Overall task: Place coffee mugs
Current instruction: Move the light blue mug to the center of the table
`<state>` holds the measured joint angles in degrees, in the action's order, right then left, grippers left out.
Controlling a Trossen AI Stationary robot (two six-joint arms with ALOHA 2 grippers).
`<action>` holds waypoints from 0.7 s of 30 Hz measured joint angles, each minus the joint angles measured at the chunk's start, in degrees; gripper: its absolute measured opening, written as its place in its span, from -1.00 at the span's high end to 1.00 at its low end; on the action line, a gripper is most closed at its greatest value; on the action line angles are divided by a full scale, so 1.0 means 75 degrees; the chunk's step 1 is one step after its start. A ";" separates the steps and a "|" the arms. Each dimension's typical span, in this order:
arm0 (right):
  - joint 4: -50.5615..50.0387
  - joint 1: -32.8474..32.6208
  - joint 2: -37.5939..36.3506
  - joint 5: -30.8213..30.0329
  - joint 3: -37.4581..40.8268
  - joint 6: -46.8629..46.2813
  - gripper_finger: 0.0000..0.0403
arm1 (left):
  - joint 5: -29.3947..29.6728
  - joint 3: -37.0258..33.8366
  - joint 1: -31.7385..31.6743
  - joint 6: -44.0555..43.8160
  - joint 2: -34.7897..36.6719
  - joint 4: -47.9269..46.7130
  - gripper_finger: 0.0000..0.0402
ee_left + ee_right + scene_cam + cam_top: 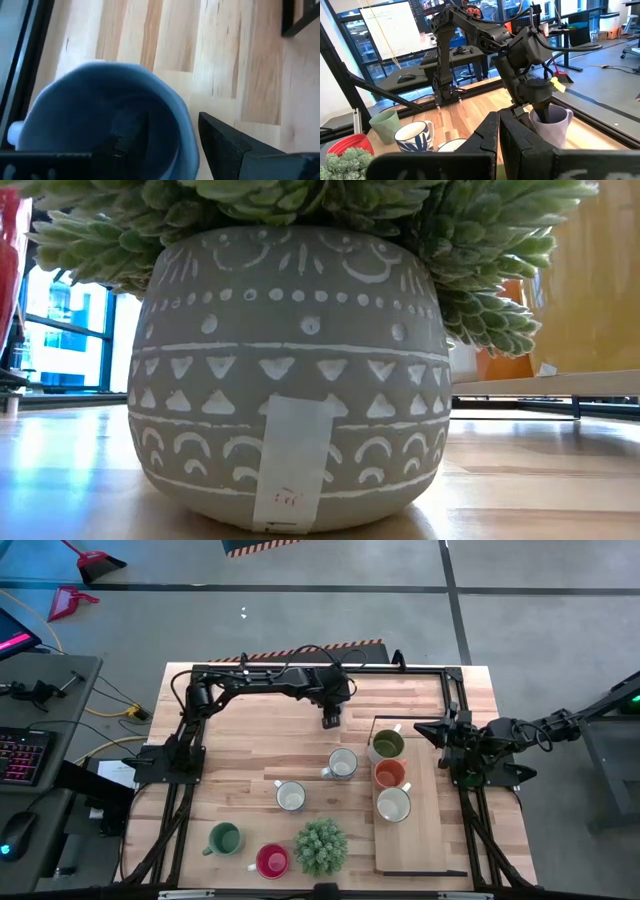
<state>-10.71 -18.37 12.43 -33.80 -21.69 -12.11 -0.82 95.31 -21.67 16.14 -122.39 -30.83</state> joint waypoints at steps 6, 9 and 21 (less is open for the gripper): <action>-0.0030 0.0000 0.0000 -0.0003 0.0000 0.0009 1.00 | -0.0013 0.0000 -0.0006 0.0290 -0.0008 0.0271 0.41; -0.0036 0.0000 0.0000 -0.0003 0.0000 -0.0001 1.00 | -0.0004 0.0000 -0.0005 0.0337 -0.0008 0.0261 0.63; -0.0036 0.0000 0.0000 0.0018 0.0000 0.0011 1.00 | 0.0085 0.0561 0.0002 0.0067 0.0315 -0.0992 0.95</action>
<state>-10.98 -18.37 12.43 -33.67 -21.69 -12.03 -0.19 99.52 -21.65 16.64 -120.03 -38.27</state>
